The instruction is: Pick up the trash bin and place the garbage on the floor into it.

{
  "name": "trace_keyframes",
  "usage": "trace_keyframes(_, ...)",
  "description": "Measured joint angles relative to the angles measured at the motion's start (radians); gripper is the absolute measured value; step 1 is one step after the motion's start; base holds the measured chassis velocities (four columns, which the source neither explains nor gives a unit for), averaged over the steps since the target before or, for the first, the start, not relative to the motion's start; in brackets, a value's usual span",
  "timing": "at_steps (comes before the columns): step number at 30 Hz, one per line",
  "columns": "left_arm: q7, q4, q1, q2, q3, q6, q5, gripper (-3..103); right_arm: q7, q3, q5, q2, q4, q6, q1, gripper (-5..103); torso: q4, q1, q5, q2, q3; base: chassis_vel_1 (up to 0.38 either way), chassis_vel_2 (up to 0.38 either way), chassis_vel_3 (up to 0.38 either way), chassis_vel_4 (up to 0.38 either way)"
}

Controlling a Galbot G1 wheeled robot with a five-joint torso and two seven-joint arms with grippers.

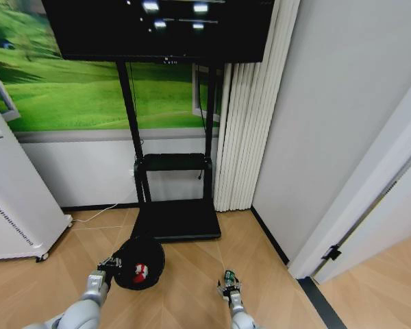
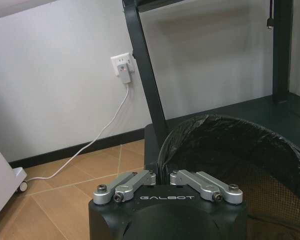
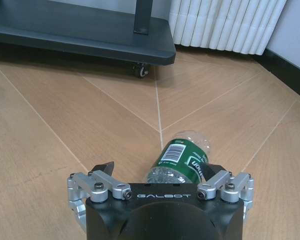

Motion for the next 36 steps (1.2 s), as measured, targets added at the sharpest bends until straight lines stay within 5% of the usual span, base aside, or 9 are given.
trace_keyframes(14, -0.001, -0.016, 0.003, -0.006, -0.001, -0.003, -0.006, 7, -0.047, 0.022, 0.019, 0.015, -0.074, 0.013, 0.011, 87, -0.0001, 0.000, 0.0001, 0.000, 0.000, 0.000, 0.000, 0.000, 0.000)
trace_keyframes(25, -0.001, -0.022, 0.002, -0.010, 0.001, -0.003, -0.008, 7, -0.068, 0.033, 0.019, 0.020, -0.092, 0.021, 0.011, 44, -0.0001, 0.000, 0.0000, 0.000, 0.000, 0.000, 0.000, 0.000, 0.000)
trace_keyframes(36, 0.006, -0.012, 0.003, 0.004, 0.002, -0.005, -0.006, 7, -0.051, 0.054, -0.008, -0.021, 0.009, 0.080, -0.005, 25, -0.0002, 0.000, 0.0002, 0.000, 0.000, 0.000, 0.000, 0.000, 0.000)
